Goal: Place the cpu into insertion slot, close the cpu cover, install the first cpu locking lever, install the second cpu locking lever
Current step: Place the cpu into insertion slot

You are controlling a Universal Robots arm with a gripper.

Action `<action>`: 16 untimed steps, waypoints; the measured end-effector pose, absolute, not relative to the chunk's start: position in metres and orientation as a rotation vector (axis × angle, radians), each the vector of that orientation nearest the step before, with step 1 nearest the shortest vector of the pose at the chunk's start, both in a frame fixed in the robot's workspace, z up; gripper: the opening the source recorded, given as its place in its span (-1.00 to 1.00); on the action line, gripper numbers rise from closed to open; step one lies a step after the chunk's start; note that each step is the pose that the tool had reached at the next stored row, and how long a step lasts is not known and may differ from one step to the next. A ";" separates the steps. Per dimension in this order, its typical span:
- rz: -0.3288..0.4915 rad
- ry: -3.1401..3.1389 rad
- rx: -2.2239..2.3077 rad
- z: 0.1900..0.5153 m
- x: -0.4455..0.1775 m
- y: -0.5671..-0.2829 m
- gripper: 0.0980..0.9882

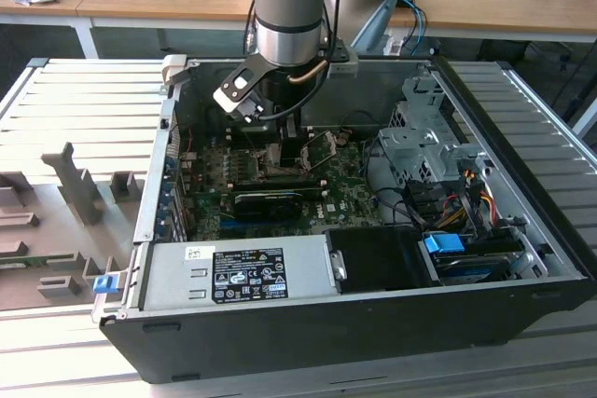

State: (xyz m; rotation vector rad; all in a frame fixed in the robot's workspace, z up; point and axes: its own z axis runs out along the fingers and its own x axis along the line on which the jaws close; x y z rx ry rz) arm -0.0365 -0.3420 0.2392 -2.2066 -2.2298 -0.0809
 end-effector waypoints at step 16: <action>-0.081 -2.230 -2.207 0.214 -0.037 -0.327 -0.03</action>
